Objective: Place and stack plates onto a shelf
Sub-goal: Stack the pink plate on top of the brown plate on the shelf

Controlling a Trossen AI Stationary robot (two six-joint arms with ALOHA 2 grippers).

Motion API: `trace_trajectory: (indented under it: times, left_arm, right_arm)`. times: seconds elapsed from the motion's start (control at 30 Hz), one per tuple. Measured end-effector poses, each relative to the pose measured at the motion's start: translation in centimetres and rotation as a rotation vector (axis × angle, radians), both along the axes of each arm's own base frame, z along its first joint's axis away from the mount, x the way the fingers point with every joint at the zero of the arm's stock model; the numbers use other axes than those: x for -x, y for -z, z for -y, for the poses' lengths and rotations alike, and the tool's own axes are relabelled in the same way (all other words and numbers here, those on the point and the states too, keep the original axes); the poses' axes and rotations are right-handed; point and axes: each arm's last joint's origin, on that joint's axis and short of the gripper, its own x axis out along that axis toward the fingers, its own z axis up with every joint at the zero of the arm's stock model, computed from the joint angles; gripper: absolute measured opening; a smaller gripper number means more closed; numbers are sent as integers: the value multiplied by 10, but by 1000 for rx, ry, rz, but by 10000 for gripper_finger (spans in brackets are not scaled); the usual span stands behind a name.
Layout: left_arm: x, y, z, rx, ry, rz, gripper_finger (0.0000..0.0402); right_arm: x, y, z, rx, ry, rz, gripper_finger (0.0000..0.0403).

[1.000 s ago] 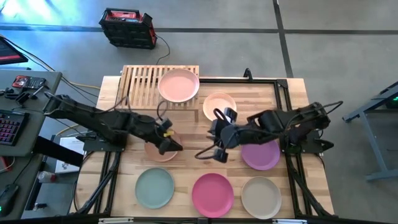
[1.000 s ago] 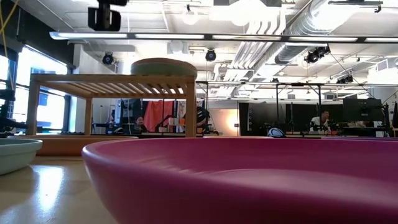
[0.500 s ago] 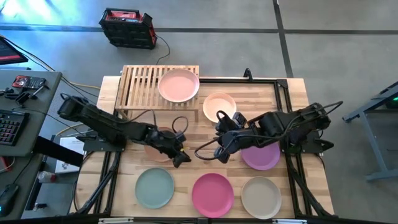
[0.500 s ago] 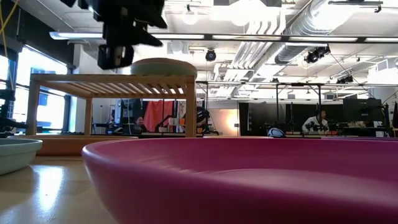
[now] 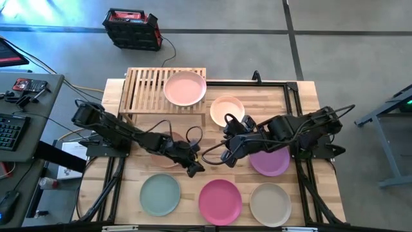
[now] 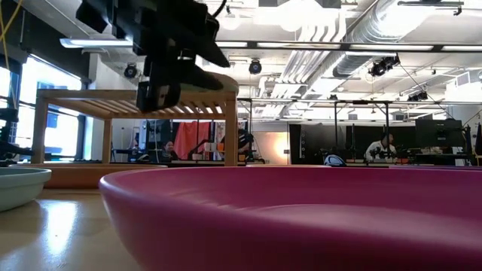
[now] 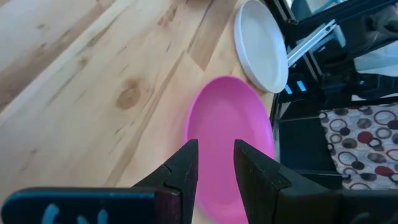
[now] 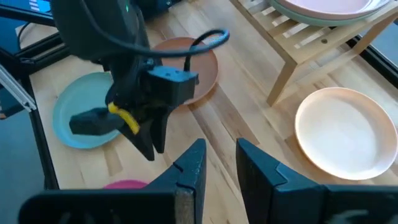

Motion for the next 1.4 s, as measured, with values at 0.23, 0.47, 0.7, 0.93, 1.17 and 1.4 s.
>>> trace_trajectory:
  times: [0.23, 0.47, 0.7, 0.93, 1.17, 1.4]
  left_arm:
    - [-5, 17, 8, 0, 17, -26, 90]
    - [-8, 32, 19, 18, 27, -49, 90]
    - [-7, 38, 28, 18, 49, -65, 90]
    - [-5, 29, 32, 14, 86, -16, 90]
    - [4, -1, 25, -21, 113, 64, 90]
    - [27, -37, 7, -101, 76, 71, 90]
  right_arm:
    - [0, 0, 1, 19, 14, 8, 67]
    - [0, 0, 0, 9, 28, 13, 67]
    - [-1, 1, 1, 10, 38, 15, 67]
    - [-5, 8, -4, -53, 10, -33, 67]
    - [-14, 26, -21, -65, -45, -114, 67]
    - [-26, 53, -44, -51, -100, -206, 67]
